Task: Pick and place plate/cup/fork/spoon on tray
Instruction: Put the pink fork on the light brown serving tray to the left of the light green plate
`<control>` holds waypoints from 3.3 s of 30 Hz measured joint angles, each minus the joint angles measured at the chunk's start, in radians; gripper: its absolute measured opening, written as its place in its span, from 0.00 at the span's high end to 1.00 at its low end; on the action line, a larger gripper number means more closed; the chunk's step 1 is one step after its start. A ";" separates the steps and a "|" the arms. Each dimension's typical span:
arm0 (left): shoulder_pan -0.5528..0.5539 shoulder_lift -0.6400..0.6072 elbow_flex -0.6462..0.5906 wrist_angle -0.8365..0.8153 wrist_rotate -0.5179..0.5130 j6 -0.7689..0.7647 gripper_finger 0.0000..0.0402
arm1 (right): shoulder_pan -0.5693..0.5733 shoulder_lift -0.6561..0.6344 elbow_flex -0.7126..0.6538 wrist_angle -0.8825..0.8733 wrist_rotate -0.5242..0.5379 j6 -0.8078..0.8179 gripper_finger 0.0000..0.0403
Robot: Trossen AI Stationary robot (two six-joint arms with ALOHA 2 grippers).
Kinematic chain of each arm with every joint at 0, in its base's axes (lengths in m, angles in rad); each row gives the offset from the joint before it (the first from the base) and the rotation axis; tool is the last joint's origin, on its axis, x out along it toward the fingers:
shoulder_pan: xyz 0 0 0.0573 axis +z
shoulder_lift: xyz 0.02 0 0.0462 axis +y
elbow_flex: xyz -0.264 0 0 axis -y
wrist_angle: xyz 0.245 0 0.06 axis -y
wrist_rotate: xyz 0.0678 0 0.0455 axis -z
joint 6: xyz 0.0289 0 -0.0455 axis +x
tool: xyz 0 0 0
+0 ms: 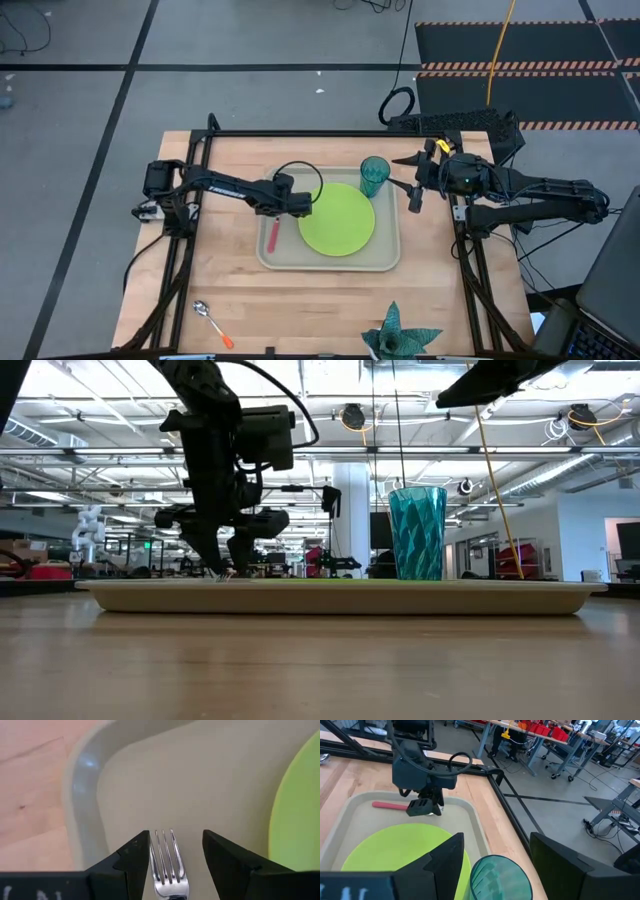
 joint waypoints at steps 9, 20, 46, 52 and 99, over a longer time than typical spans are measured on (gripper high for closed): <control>0.002 0.000 0.000 -0.021 0.002 -0.002 0.54 | 0.000 0.000 0.000 -0.001 0.000 0.000 0.46; 0.004 0.000 0.000 -0.084 0.002 -0.030 0.54 | 0.000 0.000 0.000 -0.005 0.000 0.000 0.46; 0.009 0.041 -0.005 -0.027 -0.024 -0.046 0.54 | 0.000 0.000 0.000 -0.010 0.000 0.000 0.46; 0.009 0.041 -0.005 -0.027 -0.025 -0.053 0.54 | 0.000 0.000 0.000 -0.010 0.000 0.000 0.46; 0.011 0.040 -0.005 -0.108 -0.090 -0.089 0.54 | 0.000 0.003 0.000 -0.011 0.000 0.000 0.46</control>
